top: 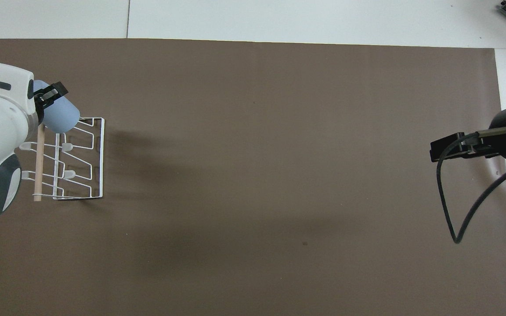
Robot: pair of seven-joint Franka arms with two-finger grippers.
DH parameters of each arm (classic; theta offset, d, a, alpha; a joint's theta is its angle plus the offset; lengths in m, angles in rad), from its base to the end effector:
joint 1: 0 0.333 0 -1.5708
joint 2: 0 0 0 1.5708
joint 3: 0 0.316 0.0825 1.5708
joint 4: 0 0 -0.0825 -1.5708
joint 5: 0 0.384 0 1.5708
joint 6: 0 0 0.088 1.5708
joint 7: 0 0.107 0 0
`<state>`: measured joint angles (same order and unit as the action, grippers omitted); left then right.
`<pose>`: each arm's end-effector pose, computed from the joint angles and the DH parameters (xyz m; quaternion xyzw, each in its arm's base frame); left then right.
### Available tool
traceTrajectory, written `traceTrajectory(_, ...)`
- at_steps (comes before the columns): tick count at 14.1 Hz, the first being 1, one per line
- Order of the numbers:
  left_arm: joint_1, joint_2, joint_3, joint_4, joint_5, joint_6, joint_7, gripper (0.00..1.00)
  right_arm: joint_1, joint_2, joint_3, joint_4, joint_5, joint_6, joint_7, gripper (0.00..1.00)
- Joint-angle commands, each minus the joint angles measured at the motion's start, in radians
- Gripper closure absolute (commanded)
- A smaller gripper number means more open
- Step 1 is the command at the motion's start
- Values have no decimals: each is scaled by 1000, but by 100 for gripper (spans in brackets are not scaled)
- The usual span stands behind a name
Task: Hang cup on cup holder
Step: 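Lower the cup onto the rack peg with the left gripper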
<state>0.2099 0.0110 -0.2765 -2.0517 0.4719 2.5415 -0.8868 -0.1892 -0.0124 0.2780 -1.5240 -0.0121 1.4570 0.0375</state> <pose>0.5885 -0.0443 0.4841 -0.9285 -0.2339 -0.2844 0.0474 0.5371 0.0475 0.6432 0.9993 0.0251 -0.0270 0.0094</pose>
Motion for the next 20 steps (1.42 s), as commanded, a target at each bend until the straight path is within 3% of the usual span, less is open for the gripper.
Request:
traceTrajectory(1, 14, -14, -4, -36, 28, 45, -24, 100, -9, -50, 1, -79, -3, 19, 25, 0)
traceTrajectory(9, 23, -23, -6, -97, 28, 77, -27, 100, -38, -51, -2, -77, 0, 19, 12, 0)
traceTrajectory(10, 26, -22, -6, -99, 28, 77, -34, 86, -44, -51, 0, -77, 0, 19, 13, 0)
traceTrajectory(12, 26, -20, -6, -97, 28, 76, -35, 19, -44, -50, 0, -76, 0, 13, 13, 0)
traceTrajectory(13, 25, -17, -6, -90, 28, 72, -37, 0, -42, -51, 0, -76, 0, 14, 12, 0)
traceTrajectory(17, 20, -9, -6, -52, 27, 48, -29, 0, -46, -51, 0, -71, 0, 14, 12, 0)
traceTrajectory(20, 3, 30, -13, 74, 27, -116, 0, 0, -44, -51, 0, -71, 0, 14, 12, 0)
